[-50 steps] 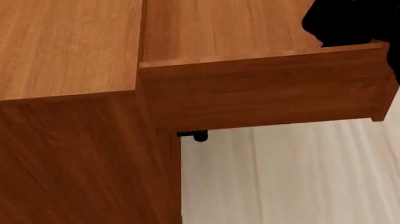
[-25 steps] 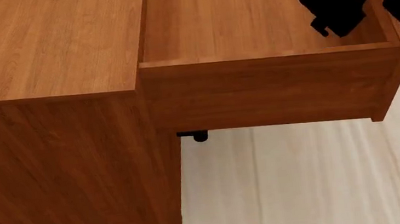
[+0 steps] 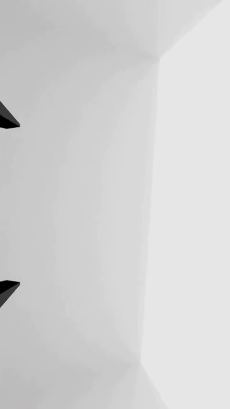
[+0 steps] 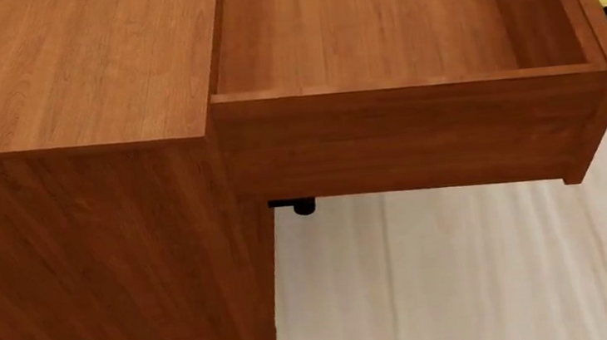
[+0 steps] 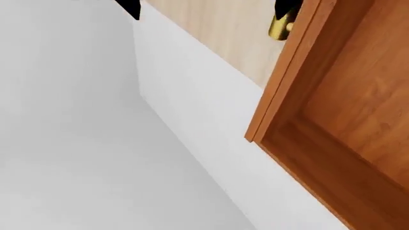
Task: Close the bottom drawer of the cabinet and open the top drawer.
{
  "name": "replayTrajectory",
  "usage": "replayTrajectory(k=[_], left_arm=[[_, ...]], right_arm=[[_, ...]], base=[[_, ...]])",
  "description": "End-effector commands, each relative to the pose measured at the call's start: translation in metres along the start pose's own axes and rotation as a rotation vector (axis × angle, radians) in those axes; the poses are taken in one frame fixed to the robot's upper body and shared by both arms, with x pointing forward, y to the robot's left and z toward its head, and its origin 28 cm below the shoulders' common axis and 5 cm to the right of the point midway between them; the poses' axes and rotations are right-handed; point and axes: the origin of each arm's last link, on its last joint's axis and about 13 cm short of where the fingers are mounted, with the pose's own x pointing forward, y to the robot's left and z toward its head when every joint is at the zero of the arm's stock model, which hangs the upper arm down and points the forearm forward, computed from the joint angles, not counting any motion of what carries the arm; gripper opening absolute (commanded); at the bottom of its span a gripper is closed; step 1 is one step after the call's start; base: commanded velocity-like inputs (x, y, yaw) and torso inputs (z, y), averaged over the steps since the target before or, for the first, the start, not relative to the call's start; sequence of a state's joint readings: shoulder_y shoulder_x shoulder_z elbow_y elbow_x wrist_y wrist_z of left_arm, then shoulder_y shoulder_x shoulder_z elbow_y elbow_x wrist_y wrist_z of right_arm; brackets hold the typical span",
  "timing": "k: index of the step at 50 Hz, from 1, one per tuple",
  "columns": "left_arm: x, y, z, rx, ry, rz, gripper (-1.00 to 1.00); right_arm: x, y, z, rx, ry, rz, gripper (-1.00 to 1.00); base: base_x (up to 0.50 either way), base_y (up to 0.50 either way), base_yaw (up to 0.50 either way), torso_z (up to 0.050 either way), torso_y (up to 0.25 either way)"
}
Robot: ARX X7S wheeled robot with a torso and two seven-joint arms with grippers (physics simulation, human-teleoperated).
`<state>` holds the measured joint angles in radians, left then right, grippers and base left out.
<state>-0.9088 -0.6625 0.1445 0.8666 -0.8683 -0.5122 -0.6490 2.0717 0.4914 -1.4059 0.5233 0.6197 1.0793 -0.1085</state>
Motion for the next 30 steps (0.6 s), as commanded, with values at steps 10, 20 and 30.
replayTrajectory(k=[10,20,30], left_arm=[[0.001,0.0,0.004,0.001,-0.012,0.0,1.0],[0.002,0.0,0.006,0.0,-0.017,-0.002,1.0],[0.002,-0.001,0.011,-0.001,-0.025,-0.006,1.0]], right_arm=[[-0.032,-0.035,0.014,-0.003,-0.047,-0.136,1.0],[-0.055,-0.041,0.004,0.024,-0.07,-0.158,1.0],[-0.08,-0.049,-0.023,0.11,-0.067,-0.205,1.0]], base=[[0.0,0.0,0.0,0.0,0.0],[0.0,0.0,0.0,0.0,0.0],[0.0,0.0,0.0,0.0,0.0]])
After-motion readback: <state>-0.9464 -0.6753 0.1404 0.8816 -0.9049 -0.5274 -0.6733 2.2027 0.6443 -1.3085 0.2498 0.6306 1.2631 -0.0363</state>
